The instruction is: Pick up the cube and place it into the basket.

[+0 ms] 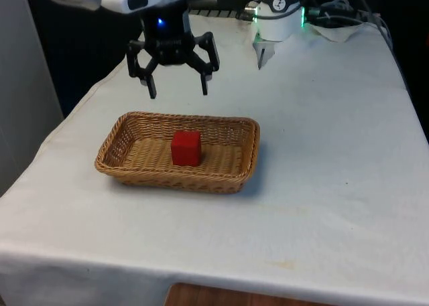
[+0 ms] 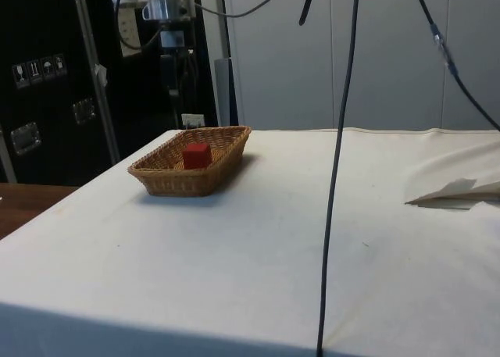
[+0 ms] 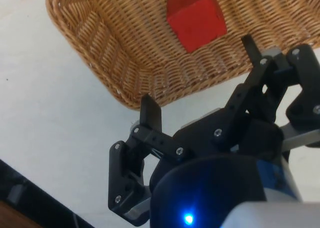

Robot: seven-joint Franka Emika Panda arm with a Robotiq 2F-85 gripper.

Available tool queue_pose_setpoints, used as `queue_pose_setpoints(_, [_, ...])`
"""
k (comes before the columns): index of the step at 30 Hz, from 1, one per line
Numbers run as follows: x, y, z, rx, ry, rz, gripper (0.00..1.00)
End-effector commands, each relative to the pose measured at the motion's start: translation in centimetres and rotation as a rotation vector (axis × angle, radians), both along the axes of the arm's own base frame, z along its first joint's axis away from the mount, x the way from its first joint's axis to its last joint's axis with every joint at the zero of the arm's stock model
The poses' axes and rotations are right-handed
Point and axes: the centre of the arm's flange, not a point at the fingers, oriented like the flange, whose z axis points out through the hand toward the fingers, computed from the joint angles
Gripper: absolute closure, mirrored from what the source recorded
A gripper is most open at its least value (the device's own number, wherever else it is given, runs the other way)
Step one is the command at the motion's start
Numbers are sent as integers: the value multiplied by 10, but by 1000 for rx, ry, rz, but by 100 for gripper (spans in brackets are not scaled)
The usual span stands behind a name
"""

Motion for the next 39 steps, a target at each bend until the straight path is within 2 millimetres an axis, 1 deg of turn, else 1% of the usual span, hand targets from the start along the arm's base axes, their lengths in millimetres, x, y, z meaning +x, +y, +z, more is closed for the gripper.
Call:
queue_pose_setpoints(1, [0,0,2,1,-1,0,0])
queue_pose_setpoints(4, [-2,0,12,-3,1,0,0])
queue_pose_setpoints(12, [-1,-1,14,4,-6,0,0])
queue_pose_setpoints(20, [-7,4,22,11,1,3,0])
queue_pose_setpoints(21, [-5,3,19,16,3,3,0])
queue_pose_setpoints(22, [-8,3,23,12,0,2,0])
queue_pose_setpoints(27, [-16,7,27,21,5,5,0])
queue_pose_setpoints(30, [-17,7,27,31,10,5,0])
queue_pose_setpoints(31, [-20,8,30,25,6,6,0])
queue_pose_setpoints(38, [-30,11,34,33,13,11,0])
queue_pose_setpoints(39, [-28,10,32,40,17,10,0])
